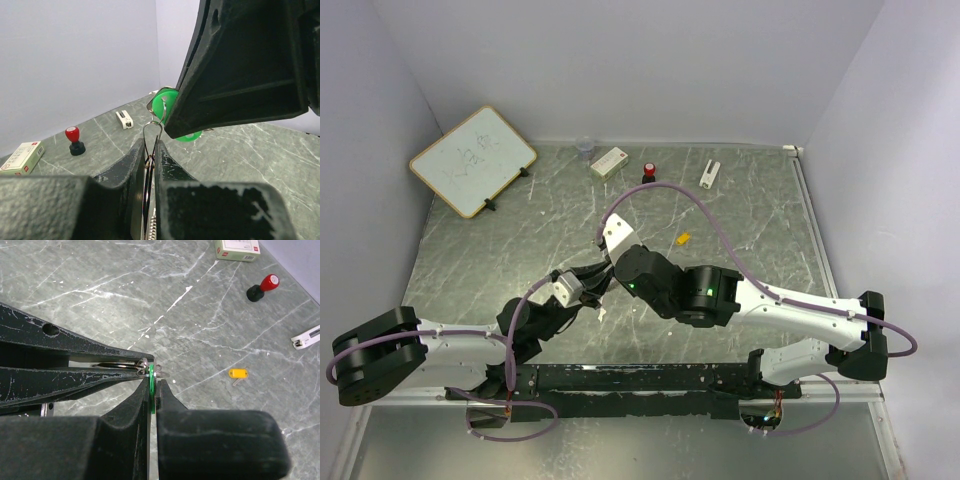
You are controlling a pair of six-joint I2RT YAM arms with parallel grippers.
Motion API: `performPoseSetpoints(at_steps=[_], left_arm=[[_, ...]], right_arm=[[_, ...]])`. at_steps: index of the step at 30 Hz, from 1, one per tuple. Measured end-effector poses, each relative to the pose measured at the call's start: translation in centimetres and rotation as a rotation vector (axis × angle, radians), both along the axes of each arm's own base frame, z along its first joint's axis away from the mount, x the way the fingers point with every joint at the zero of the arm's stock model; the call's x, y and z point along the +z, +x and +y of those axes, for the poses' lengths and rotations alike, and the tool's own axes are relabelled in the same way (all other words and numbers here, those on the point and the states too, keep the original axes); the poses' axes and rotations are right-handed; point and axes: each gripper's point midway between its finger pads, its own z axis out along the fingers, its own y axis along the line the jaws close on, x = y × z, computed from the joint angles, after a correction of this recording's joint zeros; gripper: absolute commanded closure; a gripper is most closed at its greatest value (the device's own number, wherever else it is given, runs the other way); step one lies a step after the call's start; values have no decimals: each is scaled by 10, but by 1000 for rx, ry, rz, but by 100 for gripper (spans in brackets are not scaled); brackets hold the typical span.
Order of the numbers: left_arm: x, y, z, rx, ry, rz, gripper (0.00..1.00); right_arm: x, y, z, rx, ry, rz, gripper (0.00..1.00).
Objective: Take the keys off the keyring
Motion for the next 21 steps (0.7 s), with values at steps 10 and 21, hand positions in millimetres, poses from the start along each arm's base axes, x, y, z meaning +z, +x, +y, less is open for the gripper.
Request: performPoseSetpoints(at_steps=[10,21], left_arm=[[2,6,7,48,-22,26,93],[14,14,15,121,-8,43,93]], right_arm=[[0,0,-1,-6,-2,-5,100],[0,0,-1,-13,4,-2,100]])
